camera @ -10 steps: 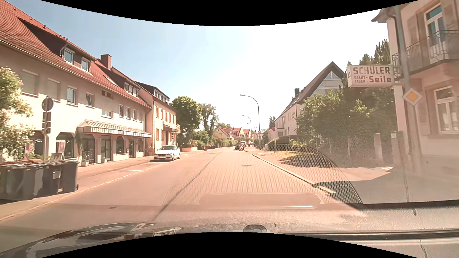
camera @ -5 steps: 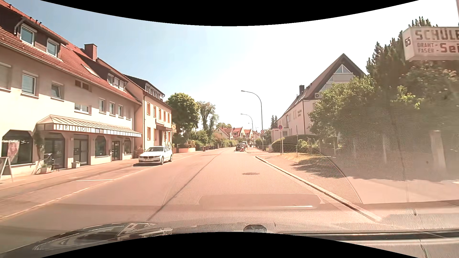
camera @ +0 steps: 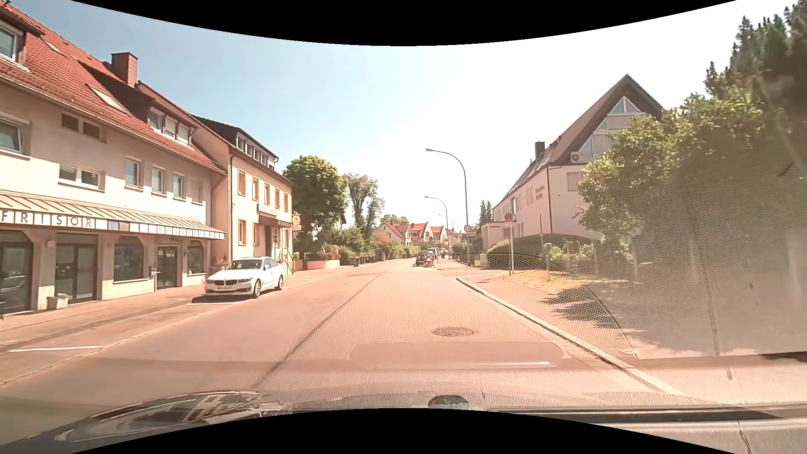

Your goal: Follow the waypoints while adhering to traffic rules and regulations

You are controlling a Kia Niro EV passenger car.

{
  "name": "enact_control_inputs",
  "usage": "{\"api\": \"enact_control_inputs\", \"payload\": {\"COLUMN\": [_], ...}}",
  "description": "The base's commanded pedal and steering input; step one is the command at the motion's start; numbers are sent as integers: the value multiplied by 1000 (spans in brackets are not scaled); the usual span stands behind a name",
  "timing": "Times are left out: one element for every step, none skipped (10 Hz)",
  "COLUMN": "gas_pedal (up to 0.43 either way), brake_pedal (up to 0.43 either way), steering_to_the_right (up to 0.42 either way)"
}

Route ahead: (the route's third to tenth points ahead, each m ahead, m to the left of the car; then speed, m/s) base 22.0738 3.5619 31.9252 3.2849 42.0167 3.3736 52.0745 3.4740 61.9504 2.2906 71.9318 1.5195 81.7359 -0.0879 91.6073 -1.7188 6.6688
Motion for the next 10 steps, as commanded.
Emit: {"api": "enact_control_inputs", "payload": {"gas_pedal": [67,67,67,67,67,67,67,67,67,67], "brake_pedal": [0,0,0,0,0,0,0,0,0,0], "steering_to_the_right": [-8,-8,-8,-7,-8,-8,-8,-8,-9,-11]}}
